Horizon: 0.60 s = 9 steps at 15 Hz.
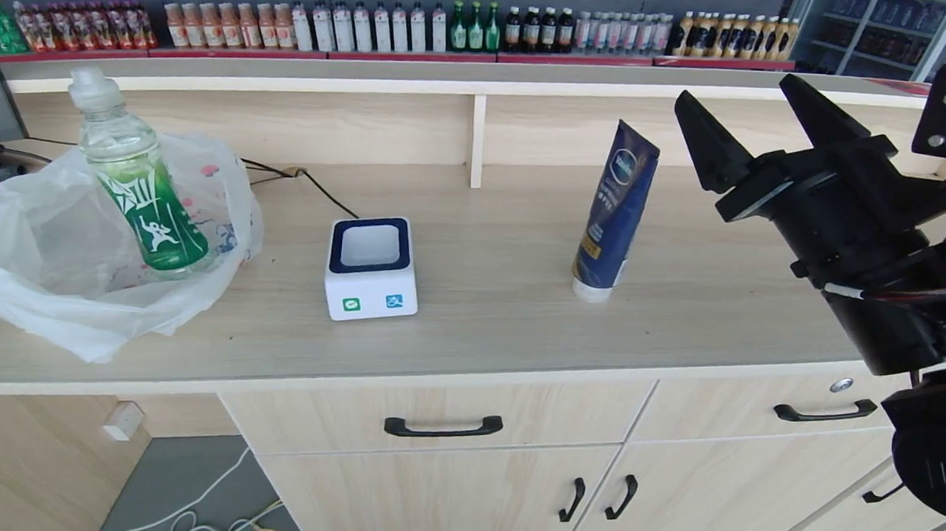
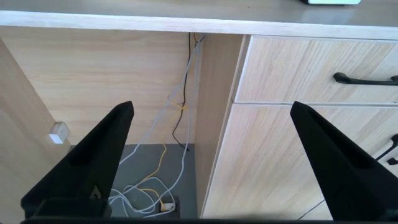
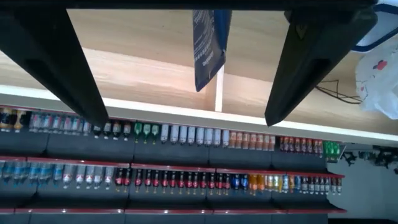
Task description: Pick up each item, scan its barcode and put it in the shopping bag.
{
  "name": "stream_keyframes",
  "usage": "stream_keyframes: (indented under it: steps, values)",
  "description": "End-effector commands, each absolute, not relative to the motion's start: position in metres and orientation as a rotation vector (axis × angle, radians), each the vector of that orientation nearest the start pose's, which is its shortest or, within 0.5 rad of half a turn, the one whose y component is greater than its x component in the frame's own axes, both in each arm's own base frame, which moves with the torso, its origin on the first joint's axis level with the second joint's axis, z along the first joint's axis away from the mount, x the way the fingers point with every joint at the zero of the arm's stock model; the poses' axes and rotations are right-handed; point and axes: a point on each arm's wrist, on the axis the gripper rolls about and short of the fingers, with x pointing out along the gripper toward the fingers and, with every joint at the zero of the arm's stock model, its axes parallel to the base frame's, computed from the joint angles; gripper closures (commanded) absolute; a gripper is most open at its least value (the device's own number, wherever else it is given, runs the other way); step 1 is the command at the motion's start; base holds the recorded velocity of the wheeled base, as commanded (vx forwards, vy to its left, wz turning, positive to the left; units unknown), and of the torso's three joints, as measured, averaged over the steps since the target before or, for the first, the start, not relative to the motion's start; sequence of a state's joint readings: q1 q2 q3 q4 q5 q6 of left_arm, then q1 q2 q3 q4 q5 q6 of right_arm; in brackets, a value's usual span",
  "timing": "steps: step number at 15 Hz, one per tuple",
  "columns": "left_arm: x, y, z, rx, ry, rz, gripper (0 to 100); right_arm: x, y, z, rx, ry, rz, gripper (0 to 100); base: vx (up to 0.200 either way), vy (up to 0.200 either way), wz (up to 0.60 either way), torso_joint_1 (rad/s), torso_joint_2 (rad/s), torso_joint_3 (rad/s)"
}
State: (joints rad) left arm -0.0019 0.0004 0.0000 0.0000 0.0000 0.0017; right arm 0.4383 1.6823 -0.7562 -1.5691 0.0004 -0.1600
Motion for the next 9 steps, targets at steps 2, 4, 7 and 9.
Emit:
stream_keyframes:
  steps: [2, 4, 7, 9]
  values:
    - [-0.023, 0.0, 0.075, 0.002, 0.0, -0.002, 0, 0.25, 0.14, 0.269, 0.017, -0.683, 0.438, 0, 0.0, 0.0, 0.0, 0.0, 0.0, 0.0]
    - [-0.023, 0.0, 0.075, 0.002, 0.0, -0.002, 0, 0.253, 0.155, 0.27, 0.03, -0.693, 0.469, 0, 0.0, 0.0, 0.0, 0.0, 0.0, 0.0]
    - [-0.023, 0.0, 0.075, 0.002, 0.0, -0.002, 0, 0.274, 0.161, 0.252, 0.053, -0.616, 0.36, 0, 0.0, 0.0, 0.0, 0.0, 0.0, 0.0]
    - [-0.023, 0.0, 0.075, 0.002, 0.0, 0.0, 0, 0.281, 0.163, 0.237, 0.066, -0.558, 0.322, 0, 0.0, 0.0, 0.0, 0.0, 0.0, 0.0]
